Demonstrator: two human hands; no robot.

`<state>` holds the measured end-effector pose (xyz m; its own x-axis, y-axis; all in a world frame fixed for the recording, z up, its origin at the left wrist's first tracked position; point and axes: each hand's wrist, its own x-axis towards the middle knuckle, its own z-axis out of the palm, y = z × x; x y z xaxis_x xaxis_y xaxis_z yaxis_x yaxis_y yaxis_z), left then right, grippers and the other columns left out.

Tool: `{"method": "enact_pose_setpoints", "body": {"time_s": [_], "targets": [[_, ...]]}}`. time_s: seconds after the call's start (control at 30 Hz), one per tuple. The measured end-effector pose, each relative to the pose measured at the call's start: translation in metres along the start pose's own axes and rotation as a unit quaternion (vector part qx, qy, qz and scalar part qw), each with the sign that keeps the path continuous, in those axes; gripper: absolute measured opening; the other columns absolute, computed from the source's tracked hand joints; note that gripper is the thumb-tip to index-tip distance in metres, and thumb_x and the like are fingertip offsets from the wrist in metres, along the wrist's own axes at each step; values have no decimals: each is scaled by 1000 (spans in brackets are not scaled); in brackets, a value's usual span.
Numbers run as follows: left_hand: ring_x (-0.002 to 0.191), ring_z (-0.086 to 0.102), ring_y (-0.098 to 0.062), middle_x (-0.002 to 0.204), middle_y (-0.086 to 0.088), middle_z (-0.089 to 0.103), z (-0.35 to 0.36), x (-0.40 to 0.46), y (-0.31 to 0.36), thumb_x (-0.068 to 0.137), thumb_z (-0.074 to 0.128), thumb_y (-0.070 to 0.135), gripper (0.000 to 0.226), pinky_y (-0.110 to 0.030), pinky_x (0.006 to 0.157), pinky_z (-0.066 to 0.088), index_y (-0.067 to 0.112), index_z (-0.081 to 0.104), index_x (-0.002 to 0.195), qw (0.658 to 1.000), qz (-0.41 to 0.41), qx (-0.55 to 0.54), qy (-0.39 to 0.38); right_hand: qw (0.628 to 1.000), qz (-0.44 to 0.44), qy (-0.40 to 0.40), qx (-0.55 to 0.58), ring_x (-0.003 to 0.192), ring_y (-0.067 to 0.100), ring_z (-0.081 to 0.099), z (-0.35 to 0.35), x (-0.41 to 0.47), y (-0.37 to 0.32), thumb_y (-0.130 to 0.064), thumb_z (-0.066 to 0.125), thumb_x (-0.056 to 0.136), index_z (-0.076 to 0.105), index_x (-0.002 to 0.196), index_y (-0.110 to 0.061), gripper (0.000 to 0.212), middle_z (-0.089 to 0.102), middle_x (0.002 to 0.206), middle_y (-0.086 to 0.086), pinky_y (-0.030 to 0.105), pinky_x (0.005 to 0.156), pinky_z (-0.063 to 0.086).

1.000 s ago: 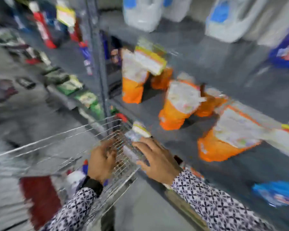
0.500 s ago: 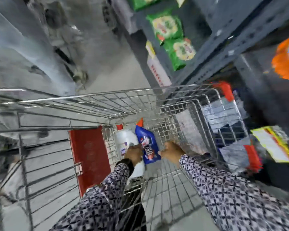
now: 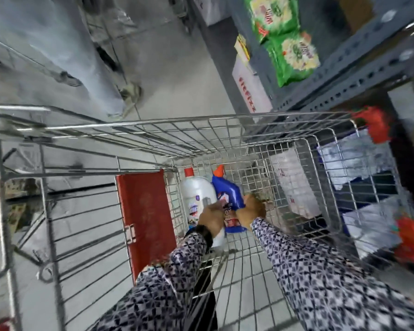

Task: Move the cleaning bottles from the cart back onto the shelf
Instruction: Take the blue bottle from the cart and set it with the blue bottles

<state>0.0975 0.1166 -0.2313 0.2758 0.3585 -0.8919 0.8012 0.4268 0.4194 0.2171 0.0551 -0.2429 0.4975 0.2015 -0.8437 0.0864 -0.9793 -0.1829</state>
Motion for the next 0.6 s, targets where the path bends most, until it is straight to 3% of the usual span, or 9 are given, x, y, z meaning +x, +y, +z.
{"method": "enact_pose_setpoints", "body": {"time_s": [0.07, 0.13, 0.2, 0.23, 0.27, 0.33, 0.4, 0.5, 0.6], "targets": [[90, 62, -12, 119, -4, 61, -5, -18, 5, 102, 43, 0, 38, 0, 65, 43, -3, 61, 135, 997, -18, -78, -8, 999, 10, -1, 36, 110, 37, 74, -17, -18, 3, -11, 88, 75, 64, 124, -4, 55, 75, 120, 20, 46, 92, 62], [73, 51, 5, 102, 3, 61, -12, -42, 11, 104, 42, 0, 34, -6, 79, 45, 8, 58, 133, 995, -13, -99, 9, 997, 7, 0, 77, 112, 38, 73, -40, -45, 11, -11, 90, 73, 69, 121, -2, 53, 74, 120, 24, 50, 94, 61], [48, 56, 0, 66, 3, 68, -15, -83, 24, 105, 33, -5, 31, -13, 56, 51, 14, 58, 109, 994, 14, -113, 1, 989, -22, 4, 145, 104, 34, 74, -70, -88, 24, -7, 90, 73, 72, 106, 3, 39, 75, 107, 22, 53, 94, 61], [38, 57, -4, 56, 2, 67, -12, -107, 33, 104, 31, -7, 33, -15, 44, 47, 15, 56, 102, 990, 37, -136, -17, 980, -43, 7, 192, 98, 30, 71, -84, -113, 33, -1, 89, 74, 71, 99, 6, 32, 73, 99, 21, 57, 95, 59], [36, 57, -7, 56, 1, 67, -6, -131, 41, 104, 32, -6, 33, -18, 42, 43, 16, 55, 100, 986, 63, -145, -45, 968, -61, 13, 243, 95, 27, 67, -97, -135, 42, 5, 87, 75, 68, 98, 8, 30, 70, 97, 20, 60, 97, 58], [45, 63, -9, 63, 3, 71, 7, -193, 65, 106, 39, 3, 28, -22, 48, 47, 19, 60, 96, 971, 82, -199, -102, 935, -89, 36, 341, 97, 27, 65, -125, -189, 66, 14, 82, 77, 62, 108, 13, 37, 70, 105, 26, 57, 95, 57], [57, 72, -9, 70, 3, 78, 20, -253, 83, 106, 42, 10, 26, -21, 55, 57, 17, 66, 99, 961, 131, -191, -151, 899, -141, 51, 411, 89, 26, 68, -152, -244, 93, 18, 78, 79, 58, 119, 17, 45, 71, 108, 26, 41, 81, 62], [89, 72, -20, 116, -10, 75, 56, -348, 103, 104, 50, 10, 28, -31, 82, 59, 11, 64, 128, 935, 240, -138, -222, 832, -200, 131, 502, 78, 16, 74, -192, -339, 155, 14, 80, 79, 64, 114, -4, 42, 76, 104, 13, 23, 64, 59], [111, 67, -28, 138, -18, 67, 104, -436, 118, 99, 54, -1, 42, -46, 99, 56, 8, 57, 140, 871, 386, -90, -288, 770, -274, 235, 526, 80, 14, 75, -223, -431, 222, 8, 84, 78, 64, 111, -11, 43, 82, 94, -1, 19, 64, 58]]}}
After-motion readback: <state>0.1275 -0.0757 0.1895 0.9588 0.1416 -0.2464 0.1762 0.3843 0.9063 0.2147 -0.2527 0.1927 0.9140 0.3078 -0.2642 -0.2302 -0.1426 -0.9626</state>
